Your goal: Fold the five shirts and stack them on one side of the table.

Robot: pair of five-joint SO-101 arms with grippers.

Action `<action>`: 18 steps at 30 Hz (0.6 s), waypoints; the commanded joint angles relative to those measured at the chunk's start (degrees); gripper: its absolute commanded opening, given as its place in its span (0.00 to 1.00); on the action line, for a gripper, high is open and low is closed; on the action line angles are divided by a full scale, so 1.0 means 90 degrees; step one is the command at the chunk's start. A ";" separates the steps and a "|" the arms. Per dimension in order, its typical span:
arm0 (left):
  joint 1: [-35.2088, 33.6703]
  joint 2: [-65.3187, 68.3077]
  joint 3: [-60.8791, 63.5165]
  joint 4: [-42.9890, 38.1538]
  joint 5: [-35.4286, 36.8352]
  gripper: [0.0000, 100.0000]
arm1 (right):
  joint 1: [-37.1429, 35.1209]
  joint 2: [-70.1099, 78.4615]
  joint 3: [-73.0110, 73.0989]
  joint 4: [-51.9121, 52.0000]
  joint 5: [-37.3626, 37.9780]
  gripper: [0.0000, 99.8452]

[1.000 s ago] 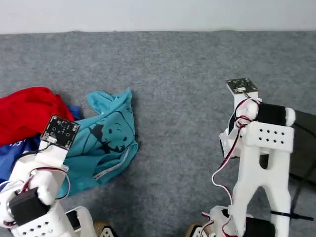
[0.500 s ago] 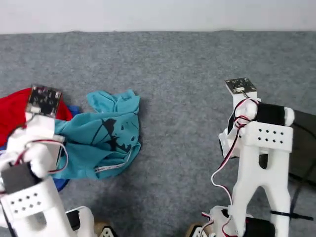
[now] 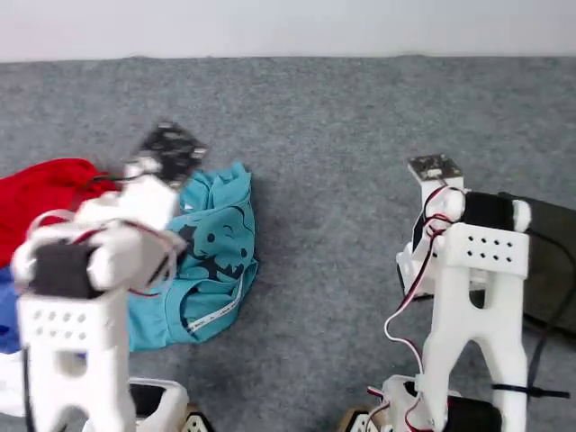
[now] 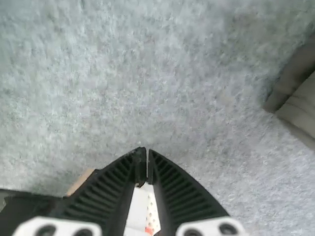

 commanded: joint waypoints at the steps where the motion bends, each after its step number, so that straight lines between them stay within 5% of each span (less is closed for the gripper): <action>1: 0.0586 0.0742 0.0142 0.0029 0.0010 0.18 | -0.0024 -0.0210 0.0059 0.0249 0.0068 0.01; 18: 0.0850 0.4581 0.0532 -0.1035 -0.0215 0.23 | -0.0024 -0.0210 0.0107 0.0239 0.0068 0.01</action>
